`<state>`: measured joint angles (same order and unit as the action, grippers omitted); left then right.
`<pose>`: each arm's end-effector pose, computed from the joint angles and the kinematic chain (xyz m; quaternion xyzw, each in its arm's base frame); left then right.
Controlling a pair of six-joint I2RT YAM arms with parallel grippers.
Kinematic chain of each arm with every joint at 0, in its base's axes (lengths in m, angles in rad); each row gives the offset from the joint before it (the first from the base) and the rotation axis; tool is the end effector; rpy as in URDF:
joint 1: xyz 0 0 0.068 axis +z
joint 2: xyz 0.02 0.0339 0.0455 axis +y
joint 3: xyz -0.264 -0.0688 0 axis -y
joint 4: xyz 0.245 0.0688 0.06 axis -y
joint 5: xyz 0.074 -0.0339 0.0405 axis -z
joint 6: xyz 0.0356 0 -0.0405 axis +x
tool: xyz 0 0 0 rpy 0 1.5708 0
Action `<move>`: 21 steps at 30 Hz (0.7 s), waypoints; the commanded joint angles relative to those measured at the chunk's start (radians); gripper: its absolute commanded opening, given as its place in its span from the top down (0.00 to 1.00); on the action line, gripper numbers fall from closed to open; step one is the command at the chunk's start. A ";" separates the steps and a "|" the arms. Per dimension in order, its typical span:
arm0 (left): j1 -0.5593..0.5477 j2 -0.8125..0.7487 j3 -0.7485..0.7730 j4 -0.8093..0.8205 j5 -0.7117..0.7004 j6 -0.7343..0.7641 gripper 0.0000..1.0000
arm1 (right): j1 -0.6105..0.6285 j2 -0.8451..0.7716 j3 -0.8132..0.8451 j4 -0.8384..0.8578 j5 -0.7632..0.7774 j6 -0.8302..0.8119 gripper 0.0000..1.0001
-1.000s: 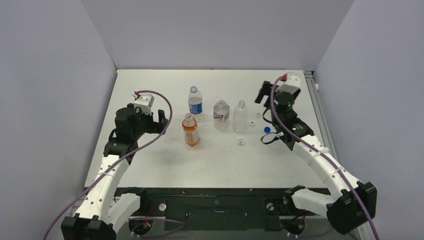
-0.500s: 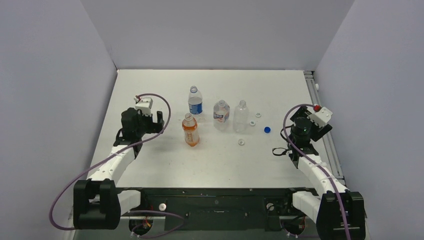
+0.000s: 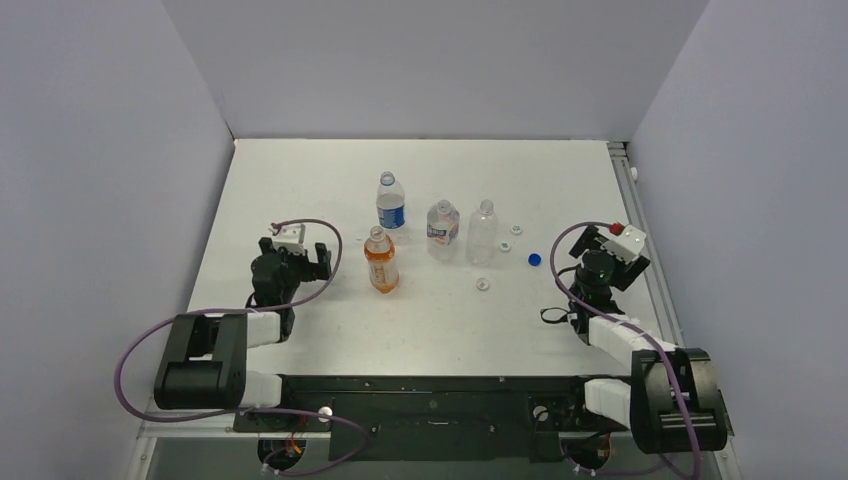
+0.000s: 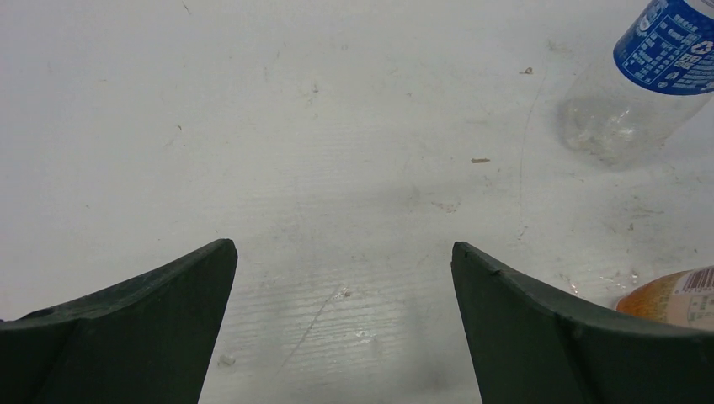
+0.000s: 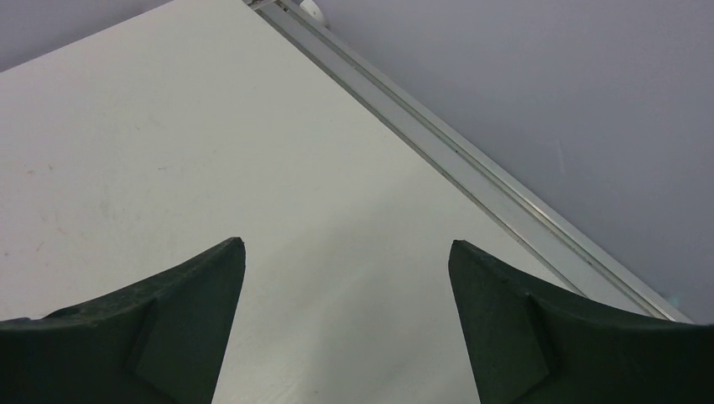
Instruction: Unscrew the bottle caps
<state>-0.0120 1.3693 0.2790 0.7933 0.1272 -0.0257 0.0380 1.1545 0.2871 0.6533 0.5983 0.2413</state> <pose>0.2381 -0.0074 0.1506 0.0323 0.8026 -0.0623 0.5924 0.2191 -0.0117 0.1849 0.2595 0.7214 -0.1438 0.6257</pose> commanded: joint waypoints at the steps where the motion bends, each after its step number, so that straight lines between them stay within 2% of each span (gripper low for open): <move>1: 0.007 0.070 -0.118 0.476 -0.002 -0.013 0.03 | -0.005 0.046 -0.020 0.210 -0.045 -0.005 0.15; 3: 0.007 0.107 -0.150 0.553 -0.008 -0.017 0.03 | 0.000 0.074 -0.039 0.266 -0.054 -0.012 0.15; 6: 0.007 0.098 -0.141 0.515 -0.015 -0.015 0.03 | 0.020 0.122 -0.097 0.427 -0.093 -0.059 0.14; 8: 0.007 0.097 -0.091 0.471 -0.011 -0.013 0.03 | 0.041 0.185 -0.109 0.514 -0.171 -0.124 0.14; 9: 0.007 0.089 -0.071 0.371 -0.017 -0.013 0.03 | 0.054 0.207 -0.100 0.503 -0.196 -0.148 0.14; 10: 0.007 0.095 -0.037 0.342 -0.019 -0.018 0.03 | 0.052 0.209 -0.066 0.436 -0.199 -0.140 0.14; 14: 0.006 0.094 -0.036 0.324 -0.026 -0.024 0.04 | 0.001 0.212 -0.024 0.366 -0.213 -0.078 0.14; 21: 0.006 0.099 -0.038 0.339 -0.030 -0.025 0.03 | -0.002 0.210 -0.037 0.388 -0.214 -0.085 0.14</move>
<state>-0.0113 1.4700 0.2264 1.1133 0.1078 -0.0406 0.0399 1.3731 0.2329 0.9794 0.4099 0.1497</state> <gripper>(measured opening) 0.968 0.862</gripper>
